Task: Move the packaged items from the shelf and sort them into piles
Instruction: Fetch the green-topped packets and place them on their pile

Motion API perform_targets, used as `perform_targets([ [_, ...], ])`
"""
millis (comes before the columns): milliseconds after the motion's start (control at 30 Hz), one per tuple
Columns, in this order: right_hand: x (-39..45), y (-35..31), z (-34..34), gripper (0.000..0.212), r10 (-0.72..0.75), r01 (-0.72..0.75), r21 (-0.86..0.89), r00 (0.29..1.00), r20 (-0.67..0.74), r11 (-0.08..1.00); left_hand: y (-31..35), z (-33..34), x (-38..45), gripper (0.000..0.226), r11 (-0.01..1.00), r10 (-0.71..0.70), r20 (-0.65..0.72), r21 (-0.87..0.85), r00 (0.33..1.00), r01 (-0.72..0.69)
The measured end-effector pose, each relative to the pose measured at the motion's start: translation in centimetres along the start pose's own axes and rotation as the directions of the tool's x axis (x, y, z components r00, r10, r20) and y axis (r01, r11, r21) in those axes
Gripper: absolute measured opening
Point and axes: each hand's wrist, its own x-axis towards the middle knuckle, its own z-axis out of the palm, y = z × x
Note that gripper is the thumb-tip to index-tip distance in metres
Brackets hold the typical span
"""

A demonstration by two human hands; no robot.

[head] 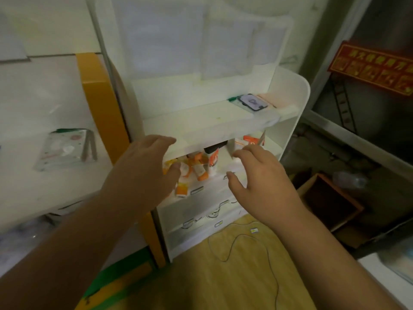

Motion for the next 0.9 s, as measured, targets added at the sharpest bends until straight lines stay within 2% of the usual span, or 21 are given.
perform_targets([
  [200, 0.0, 3.2, -0.8, 0.045, 0.048, -0.047, -0.023, 0.998, 0.029, 0.999, 3.2, 2.7, 2.4, 0.053, 0.998, 0.066, 0.045, -0.005, 0.997, -0.066],
  [467, 1.7, 7.6, 0.0, 0.043, 0.099, -0.098, -0.021, 0.994, 0.047, 0.995, 5.0, 7.2, 8.2, 0.052, 0.99, 0.137, 0.074, -0.04, 0.988, -0.134],
  [667, 5.9, 12.0, 1.2, 0.045, 0.14, -0.136, -0.069, 0.988, 0.061, 0.988, 6.0, 10.9, 16.0, 0.051, 0.984, 0.151, 0.045, -0.101, 0.987, -0.146],
  [900, 13.2, 16.1, 2.6, 0.045, 0.206, -0.195, -0.116, 0.975, 0.085, 0.974, 6.6, 15.2, 24.6, 0.054, 0.979, 0.176, 0.104, -0.125, 0.979, -0.163],
])
